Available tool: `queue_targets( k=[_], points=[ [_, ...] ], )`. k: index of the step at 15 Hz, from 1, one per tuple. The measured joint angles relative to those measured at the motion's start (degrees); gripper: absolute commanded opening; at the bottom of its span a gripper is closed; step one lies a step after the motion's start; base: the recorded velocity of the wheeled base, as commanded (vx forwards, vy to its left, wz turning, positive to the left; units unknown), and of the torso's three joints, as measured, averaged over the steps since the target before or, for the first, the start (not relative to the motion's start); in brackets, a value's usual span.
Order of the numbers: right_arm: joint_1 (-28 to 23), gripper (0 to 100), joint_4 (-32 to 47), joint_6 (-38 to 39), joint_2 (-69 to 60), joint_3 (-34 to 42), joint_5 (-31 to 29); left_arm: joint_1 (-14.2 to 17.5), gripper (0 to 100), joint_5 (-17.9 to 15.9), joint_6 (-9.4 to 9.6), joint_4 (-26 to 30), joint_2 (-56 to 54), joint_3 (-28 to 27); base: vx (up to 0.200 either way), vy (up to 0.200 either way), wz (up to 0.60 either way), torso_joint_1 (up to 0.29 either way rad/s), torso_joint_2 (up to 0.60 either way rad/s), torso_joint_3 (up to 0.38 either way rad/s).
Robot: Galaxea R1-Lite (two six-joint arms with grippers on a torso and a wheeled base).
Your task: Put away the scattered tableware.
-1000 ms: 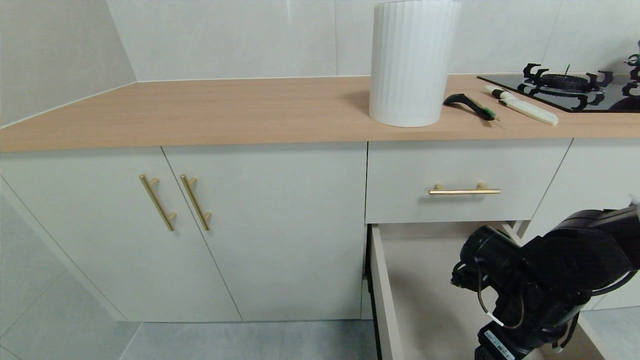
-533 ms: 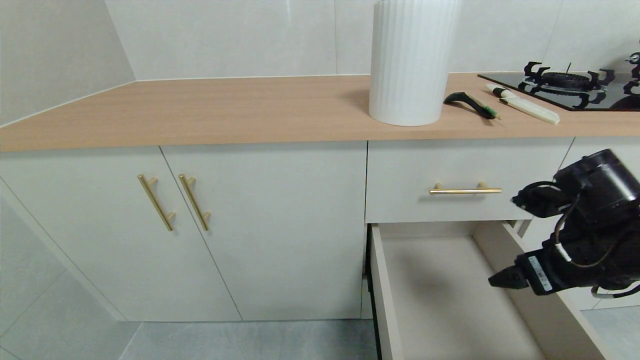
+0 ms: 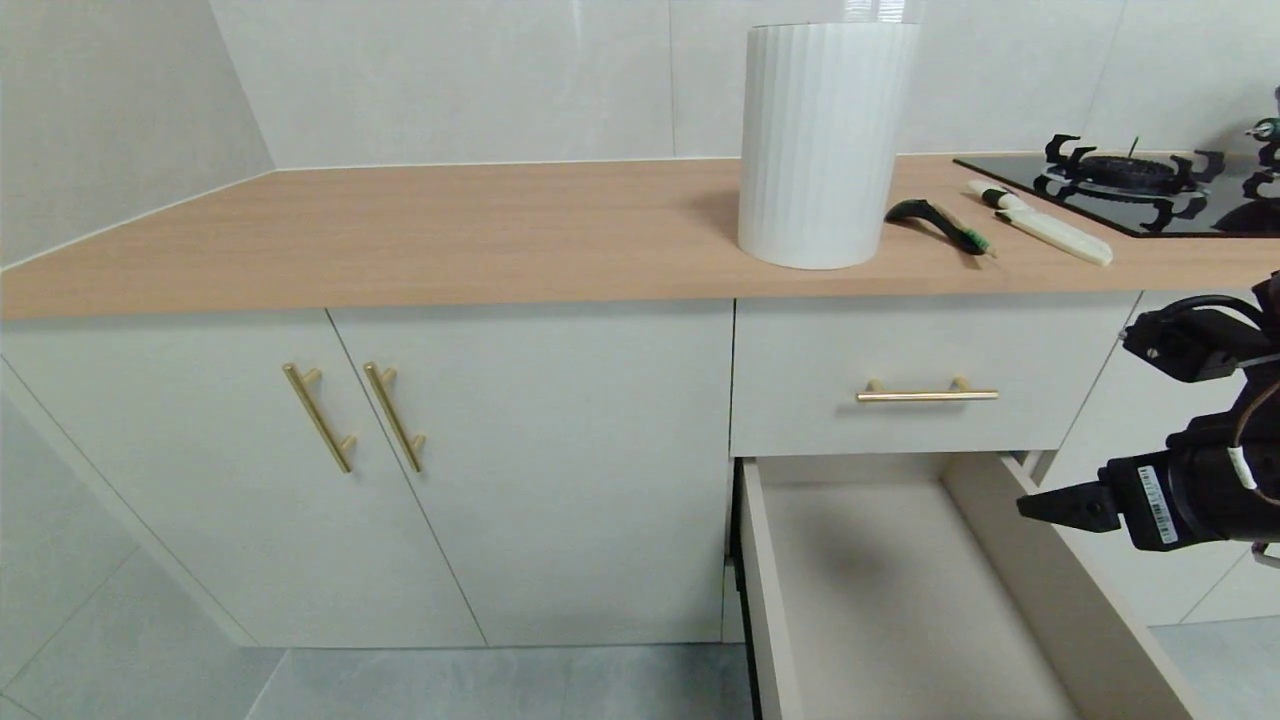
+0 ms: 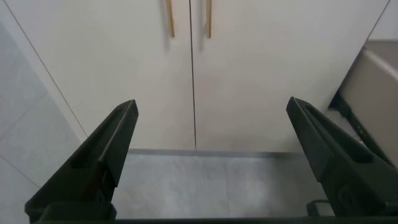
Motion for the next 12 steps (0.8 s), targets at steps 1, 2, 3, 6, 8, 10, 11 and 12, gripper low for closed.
queue_targets(
  k=[1,2,3,6,8,10,11,12],
  points=[
    [0.0,100,0.1,0.0,-0.2,0.1,0.0,0.0,100,0.0,0.01,0.1,0.0,0.1,0.0,0.0,0.0,0.154,-0.36,-0.276],
    [-0.1,100,0.0,0.0,-0.2,0.1,0.0,0.0,100,0.0,0.0,0.2,0.0,0.1,0.0,0.0,0.0,0.085,-0.56,-0.286],
    [0.0,100,-0.1,0.0,-0.1,0.1,0.0,0.0,100,0.0,0.01,0.1,0.0,0.0,0.0,0.0,0.0,0.032,-0.56,-0.261],
    [0.0,100,-0.1,0.0,-0.2,0.0,0.0,0.0,100,0.0,0.0,0.1,0.0,0.1,0.0,0.0,0.0,0.222,-0.49,-0.273],
    [0.0,100,-0.3,0.0,0.1,0.0,0.0,0.0,100,0.0,0.01,0.1,0.0,0.1,0.0,0.0,0.0,0.227,-0.46,-0.276],
    [0.0,100,-1.3,0.0,0.6,0.2,0.0,0.0,100,0.0,0.01,0.1,0.0,0.1,0.0,0.0,0.0,0.207,-0.47,-0.278],
    [0.0,100,-1.4,0.0,0.9,0.2,0.0,0.0,100,0.0,0.0,0.1,0.0,0.1,0.0,0.0,0.0,0.212,-0.47,-0.276],
    [0.0,100,-1.4,0.0,1.0,0.2,0.0,0.0,100,0.0,0.01,0.1,0.0,0.1,0.0,0.0,0.0,0.217,-0.47,-0.276]
  ],
)
